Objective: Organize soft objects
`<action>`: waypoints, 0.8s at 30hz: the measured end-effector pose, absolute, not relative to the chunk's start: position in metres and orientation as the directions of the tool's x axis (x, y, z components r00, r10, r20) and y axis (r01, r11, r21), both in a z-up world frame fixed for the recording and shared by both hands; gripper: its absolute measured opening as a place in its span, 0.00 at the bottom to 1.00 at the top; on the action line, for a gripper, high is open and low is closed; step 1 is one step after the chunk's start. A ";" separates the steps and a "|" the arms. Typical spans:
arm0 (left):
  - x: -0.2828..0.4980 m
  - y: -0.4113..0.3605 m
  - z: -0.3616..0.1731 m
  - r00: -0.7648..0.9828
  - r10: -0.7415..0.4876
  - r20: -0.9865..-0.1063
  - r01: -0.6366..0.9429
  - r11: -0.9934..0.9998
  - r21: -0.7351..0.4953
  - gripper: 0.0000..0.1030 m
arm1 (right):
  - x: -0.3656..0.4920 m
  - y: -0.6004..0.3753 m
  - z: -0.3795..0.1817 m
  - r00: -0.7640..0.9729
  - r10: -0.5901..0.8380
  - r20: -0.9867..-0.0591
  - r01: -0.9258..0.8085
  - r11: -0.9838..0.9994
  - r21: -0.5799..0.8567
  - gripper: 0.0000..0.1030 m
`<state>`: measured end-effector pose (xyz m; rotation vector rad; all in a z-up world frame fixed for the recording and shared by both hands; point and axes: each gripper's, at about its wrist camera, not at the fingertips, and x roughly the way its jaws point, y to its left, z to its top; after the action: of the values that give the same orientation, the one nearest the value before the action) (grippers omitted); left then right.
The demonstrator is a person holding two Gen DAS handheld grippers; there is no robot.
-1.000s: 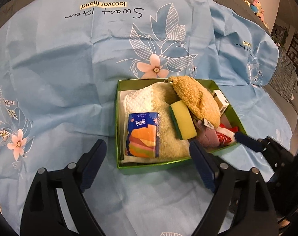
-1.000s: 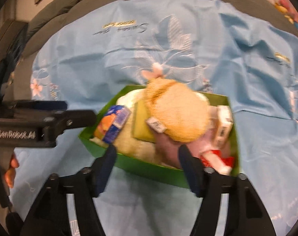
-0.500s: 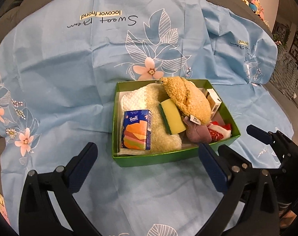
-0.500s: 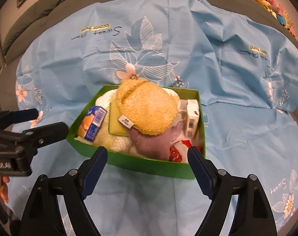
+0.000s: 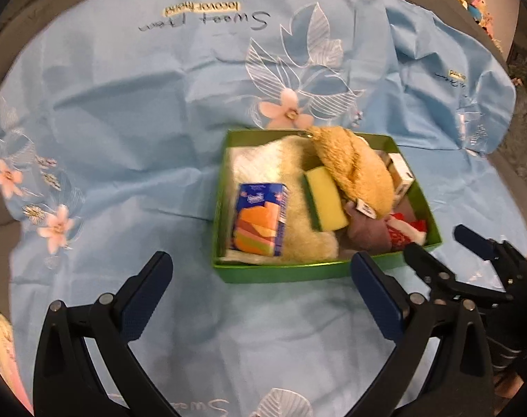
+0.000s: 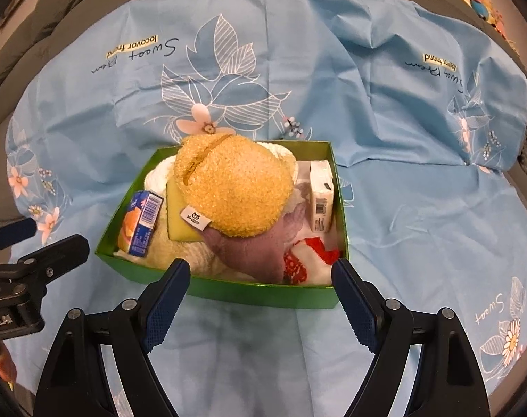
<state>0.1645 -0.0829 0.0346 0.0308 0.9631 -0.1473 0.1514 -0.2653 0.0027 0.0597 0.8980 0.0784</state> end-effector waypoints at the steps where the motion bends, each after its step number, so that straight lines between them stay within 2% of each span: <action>1: 0.166 -0.083 0.033 0.548 -0.129 -0.826 0.147 0.988 -0.056 0.99 | 0.152 -0.265 0.002 0.618 0.089 -0.781 -0.042 0.996 0.081 0.82; 6: 0.170 -0.084 0.032 0.526 -0.164 -0.834 0.164 0.982 -0.090 0.99 | 0.157 -0.264 0.000 0.613 0.079 -0.786 -0.041 0.997 0.069 0.82; 24: 0.178 -0.082 0.029 0.515 -0.133 -0.847 0.161 0.985 -0.056 0.99 | 0.163 -0.259 -0.002 0.614 0.076 -0.785 -0.052 0.997 0.055 0.82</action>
<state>0.1783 -0.0819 0.0289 0.0307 1.0141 -0.1765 0.1633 -0.2586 -0.0017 0.0280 0.9062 0.0734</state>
